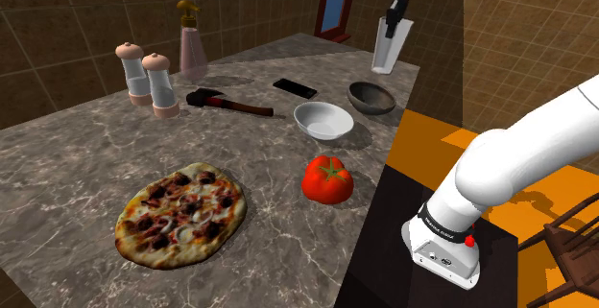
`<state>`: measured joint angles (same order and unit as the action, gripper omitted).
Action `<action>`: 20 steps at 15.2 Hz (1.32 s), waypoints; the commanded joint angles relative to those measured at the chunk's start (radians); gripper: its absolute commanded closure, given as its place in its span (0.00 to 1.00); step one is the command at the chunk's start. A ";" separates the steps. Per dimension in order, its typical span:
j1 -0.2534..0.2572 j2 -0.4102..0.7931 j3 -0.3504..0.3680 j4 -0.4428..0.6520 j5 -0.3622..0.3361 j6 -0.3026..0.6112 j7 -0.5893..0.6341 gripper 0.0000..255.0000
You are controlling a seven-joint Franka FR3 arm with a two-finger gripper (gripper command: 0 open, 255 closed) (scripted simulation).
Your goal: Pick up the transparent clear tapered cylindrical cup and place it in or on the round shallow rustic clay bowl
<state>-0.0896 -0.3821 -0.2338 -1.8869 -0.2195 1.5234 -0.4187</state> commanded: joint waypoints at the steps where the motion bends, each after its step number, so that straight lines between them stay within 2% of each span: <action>1: 0.000 -0.005 -0.001 -0.031 -0.001 0.027 0.005 1.00; 12: -0.005 -0.035 -0.010 -0.206 -0.013 0.170 0.028 1.00; 20: -0.006 -0.036 -0.010 -0.214 -0.013 0.178 0.029 1.00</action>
<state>-0.0952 -0.4177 -0.2442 -2.1014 -0.2328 1.7013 -0.3897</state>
